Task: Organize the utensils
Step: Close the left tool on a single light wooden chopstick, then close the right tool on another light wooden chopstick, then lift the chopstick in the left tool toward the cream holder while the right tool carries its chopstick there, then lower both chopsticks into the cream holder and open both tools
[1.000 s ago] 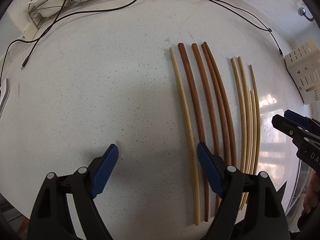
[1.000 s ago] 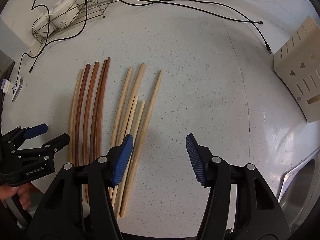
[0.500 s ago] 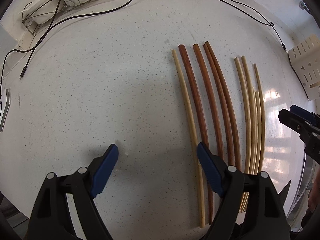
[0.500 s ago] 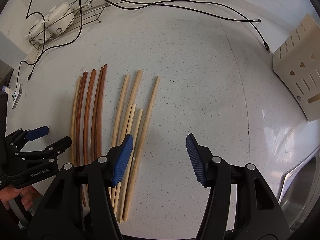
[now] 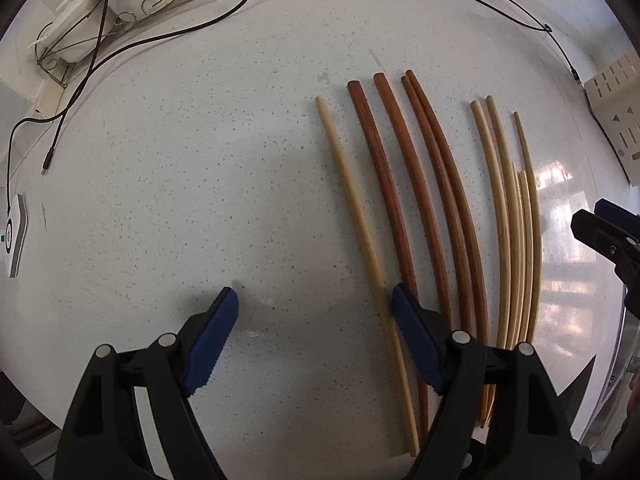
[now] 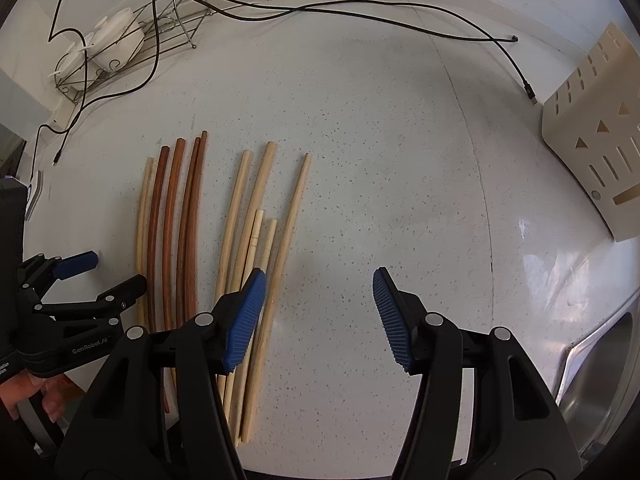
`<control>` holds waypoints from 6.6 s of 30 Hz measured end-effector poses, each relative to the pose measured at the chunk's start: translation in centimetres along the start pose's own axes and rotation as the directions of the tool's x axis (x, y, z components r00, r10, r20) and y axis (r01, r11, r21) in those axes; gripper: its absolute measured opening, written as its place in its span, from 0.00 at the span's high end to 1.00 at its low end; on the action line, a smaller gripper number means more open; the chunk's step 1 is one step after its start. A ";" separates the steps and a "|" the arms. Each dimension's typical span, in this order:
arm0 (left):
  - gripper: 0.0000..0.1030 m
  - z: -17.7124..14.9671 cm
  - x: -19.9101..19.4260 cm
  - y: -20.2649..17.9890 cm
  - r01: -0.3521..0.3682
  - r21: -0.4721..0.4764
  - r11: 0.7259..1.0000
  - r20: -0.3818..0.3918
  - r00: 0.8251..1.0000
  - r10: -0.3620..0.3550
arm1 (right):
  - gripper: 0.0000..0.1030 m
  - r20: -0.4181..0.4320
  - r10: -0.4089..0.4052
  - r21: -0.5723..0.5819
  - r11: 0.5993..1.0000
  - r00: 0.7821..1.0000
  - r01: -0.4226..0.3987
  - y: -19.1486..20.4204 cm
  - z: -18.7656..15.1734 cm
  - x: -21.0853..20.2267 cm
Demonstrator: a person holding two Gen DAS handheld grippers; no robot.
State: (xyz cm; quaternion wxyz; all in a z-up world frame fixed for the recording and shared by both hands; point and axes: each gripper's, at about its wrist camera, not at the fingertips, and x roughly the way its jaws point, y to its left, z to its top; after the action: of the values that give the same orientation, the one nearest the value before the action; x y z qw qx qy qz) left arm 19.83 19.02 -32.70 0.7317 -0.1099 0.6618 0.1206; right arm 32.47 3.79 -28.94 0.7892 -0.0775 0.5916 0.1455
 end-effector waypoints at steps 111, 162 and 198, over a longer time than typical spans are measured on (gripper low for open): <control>0.95 -0.7 -6.2 0.3 0.187 0.057 0.981 0.122 0.974 -0.193 | 0.94 0.007 0.073 0.081 0.994 0.997 -0.073 -1.8 -1.1 -2.7; 0.95 13.7 -24.9 -27.7 0.253 0.591 0.766 0.519 0.608 -0.601 | 0.94 0.556 -0.370 0.510 0.859 0.745 0.046 -26.9 0.7 -23.2; 0.95 16.1 -19.2 -34.4 0.254 0.636 0.729 0.666 0.297 -0.684 | 0.94 0.768 -0.470 0.500 0.865 0.434 0.051 -33.2 -0.2 -16.5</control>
State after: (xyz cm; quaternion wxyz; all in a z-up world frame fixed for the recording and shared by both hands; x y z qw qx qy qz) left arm 44.21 -8.97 -11.91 0.9660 -0.0694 0.1332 -0.2106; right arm 38.68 -30.00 -14.84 0.9876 0.0792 0.1031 -0.0884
